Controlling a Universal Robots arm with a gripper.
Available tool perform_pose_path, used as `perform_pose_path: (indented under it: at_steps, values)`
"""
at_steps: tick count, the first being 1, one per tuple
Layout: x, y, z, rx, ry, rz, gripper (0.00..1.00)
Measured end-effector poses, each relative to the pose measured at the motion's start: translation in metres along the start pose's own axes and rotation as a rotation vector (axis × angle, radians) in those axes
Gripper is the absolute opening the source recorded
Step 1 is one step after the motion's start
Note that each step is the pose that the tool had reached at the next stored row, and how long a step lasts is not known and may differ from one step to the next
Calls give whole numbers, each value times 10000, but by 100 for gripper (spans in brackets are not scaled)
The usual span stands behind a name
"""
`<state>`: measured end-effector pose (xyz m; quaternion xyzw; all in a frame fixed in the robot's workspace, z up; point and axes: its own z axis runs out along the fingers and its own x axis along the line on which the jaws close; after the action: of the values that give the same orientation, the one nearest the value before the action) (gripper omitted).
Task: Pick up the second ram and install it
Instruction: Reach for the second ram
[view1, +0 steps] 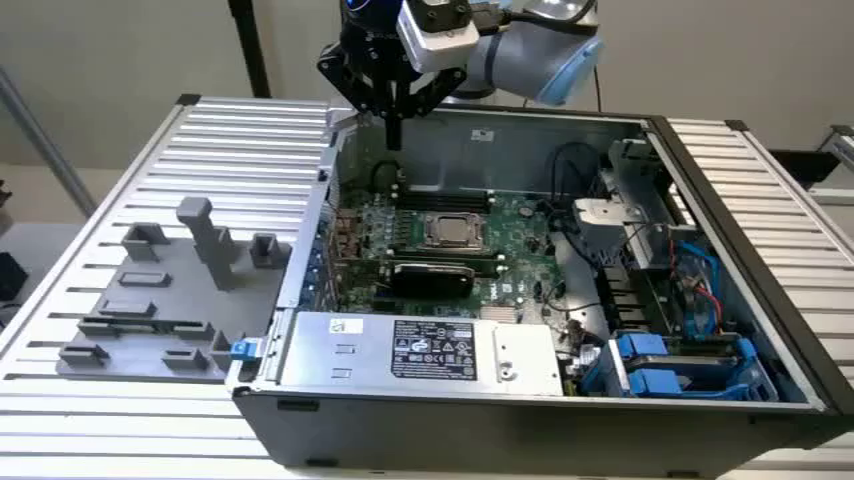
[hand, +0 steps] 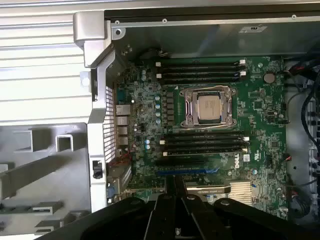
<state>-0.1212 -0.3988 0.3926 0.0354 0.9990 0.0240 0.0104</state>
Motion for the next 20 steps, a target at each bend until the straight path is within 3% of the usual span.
perform_pose_path:
  at_steps: [14, 20]
  values:
    - [1, -6, -1, 1, 1, 1, 0]
    - [88, -154, -10, 2, 1, 0, 0]
